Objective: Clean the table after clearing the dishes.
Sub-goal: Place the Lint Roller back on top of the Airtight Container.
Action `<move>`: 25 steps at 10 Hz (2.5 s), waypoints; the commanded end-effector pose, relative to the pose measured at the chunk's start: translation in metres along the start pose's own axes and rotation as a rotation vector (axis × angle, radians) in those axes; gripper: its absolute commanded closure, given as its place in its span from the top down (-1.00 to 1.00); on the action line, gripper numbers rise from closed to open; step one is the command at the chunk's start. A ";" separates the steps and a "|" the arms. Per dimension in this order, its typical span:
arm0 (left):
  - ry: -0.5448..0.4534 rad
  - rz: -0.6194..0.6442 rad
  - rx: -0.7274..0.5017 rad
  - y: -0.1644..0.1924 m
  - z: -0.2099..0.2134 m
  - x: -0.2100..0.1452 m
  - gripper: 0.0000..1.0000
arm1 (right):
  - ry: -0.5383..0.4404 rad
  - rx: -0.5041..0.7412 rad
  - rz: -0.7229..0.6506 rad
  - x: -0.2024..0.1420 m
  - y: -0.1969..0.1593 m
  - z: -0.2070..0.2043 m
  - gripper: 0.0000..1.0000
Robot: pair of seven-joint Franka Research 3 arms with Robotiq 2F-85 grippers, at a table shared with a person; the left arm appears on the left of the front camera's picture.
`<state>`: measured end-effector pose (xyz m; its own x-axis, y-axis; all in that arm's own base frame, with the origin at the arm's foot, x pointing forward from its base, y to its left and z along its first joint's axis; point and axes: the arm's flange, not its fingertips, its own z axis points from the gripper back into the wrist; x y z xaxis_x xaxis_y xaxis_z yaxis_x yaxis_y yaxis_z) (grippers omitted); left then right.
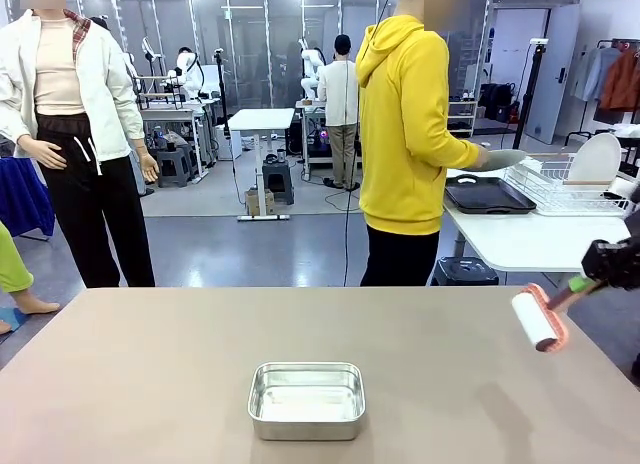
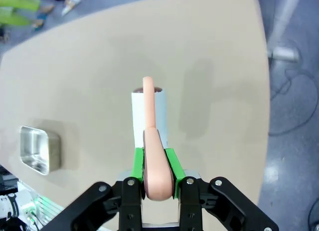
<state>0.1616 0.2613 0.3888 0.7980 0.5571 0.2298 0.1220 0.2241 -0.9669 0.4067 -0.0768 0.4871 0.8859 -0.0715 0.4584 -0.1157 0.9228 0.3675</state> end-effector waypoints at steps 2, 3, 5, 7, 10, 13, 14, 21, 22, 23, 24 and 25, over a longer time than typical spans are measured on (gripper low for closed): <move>-0.007 -0.004 -0.013 -0.002 0.001 0.001 1.00 | 0.114 0.229 0.635 0.026 0.161 0.024 -0.55; -0.007 -0.004 -0.013 -0.002 0.001 0.001 1.00 | 0.192 0.252 0.775 0.032 0.213 0.019 -0.55; -0.007 -0.004 -0.013 -0.002 0.001 0.001 1.00 | 0.361 0.295 1.084 0.029 0.319 -0.015 -0.55; -0.007 -0.004 -0.013 -0.002 0.001 0.001 1.00 | 0.525 0.233 1.196 0.005 0.386 -0.072 -0.55; -0.007 -0.004 -0.013 -0.002 0.001 0.001 1.00 | 0.614 0.259 1.284 -0.025 0.406 -0.148 -0.55; -0.007 -0.004 -0.013 -0.002 0.001 0.001 1.00 | 0.624 0.287 1.314 -0.026 0.424 -0.185 -0.55; -0.007 -0.004 -0.013 -0.002 0.001 0.001 1.00 | 0.633 0.284 1.324 -0.026 0.425 -0.199 -0.55; -0.007 -0.004 -0.013 -0.002 0.001 0.001 1.00 | 0.656 0.271 1.289 -0.018 0.403 -0.242 0.40; -0.007 -0.004 -0.013 -0.002 0.001 0.001 1.00 | 0.643 0.261 1.290 -0.016 0.401 -0.238 0.68; -0.007 -0.004 -0.013 -0.002 0.001 0.001 1.00 | 0.633 0.261 1.287 -0.015 0.400 -0.235 1.00; -0.007 -0.004 -0.013 -0.002 0.001 0.001 1.00 | 0.621 0.267 1.290 -0.014 0.398 -0.231 1.00; -0.007 -0.004 -0.013 -0.002 0.001 0.001 1.00 | 0.613 0.265 1.299 -0.013 0.397 -0.228 1.00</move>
<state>0.1615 0.2614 0.3887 0.7977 0.5575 0.2299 0.1221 0.2240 -0.9669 0.4601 0.3817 0.4433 0.1627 0.9699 0.1810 -0.9769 0.1326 0.1674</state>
